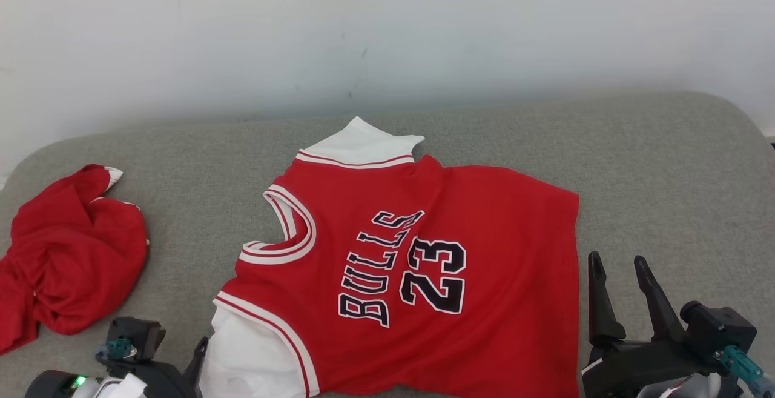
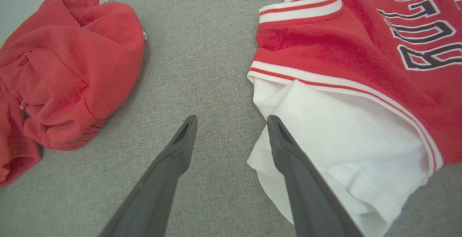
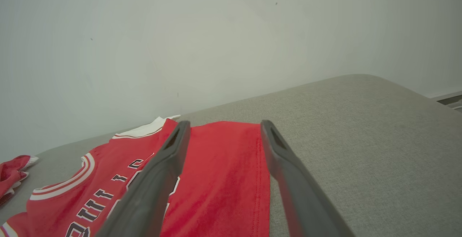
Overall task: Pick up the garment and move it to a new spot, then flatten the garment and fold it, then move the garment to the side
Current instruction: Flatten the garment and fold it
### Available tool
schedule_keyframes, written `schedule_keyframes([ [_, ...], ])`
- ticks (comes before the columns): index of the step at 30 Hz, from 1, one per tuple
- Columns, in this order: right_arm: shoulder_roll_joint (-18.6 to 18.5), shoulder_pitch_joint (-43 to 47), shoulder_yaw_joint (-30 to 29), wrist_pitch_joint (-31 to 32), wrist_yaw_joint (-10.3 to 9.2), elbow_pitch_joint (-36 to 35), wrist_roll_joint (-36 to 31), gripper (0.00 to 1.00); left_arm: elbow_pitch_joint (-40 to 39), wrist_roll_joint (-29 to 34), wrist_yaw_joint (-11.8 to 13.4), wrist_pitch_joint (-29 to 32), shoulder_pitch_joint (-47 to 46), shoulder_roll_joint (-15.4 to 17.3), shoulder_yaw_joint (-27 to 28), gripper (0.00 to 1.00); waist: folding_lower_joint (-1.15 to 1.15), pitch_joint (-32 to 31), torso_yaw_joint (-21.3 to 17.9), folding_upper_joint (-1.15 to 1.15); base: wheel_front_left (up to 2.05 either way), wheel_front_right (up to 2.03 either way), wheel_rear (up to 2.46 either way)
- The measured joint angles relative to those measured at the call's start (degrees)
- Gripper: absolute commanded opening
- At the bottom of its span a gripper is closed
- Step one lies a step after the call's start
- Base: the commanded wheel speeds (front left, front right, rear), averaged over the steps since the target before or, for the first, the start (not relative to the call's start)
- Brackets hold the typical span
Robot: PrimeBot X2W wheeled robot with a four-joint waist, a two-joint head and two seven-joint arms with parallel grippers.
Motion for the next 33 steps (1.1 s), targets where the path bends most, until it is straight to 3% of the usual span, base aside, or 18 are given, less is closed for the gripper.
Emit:
schedule_keyframes([
  [14, -0.9, -1.9, -0.2, 0.5, 0.04, -0.6, -0.5, 1.00, 5.6, 1.2, -3.3, 6.6, -5.5, 0.7, -4.8, 1.00, 0.00, 5.5, -1.9, 0.00, 0.00, 0.00, 0.00],
  [33, -1.0, -2.5, -0.9, 0.9, 0.00, 0.6, -0.5, 1.00, 3.9, -1.6, -4.3, 15.7, -5.8, 1.6, -7.6, 1.00, 0.00, 5.4, 0.4, 0.00, 0.00, 0.00, 0.00],
])
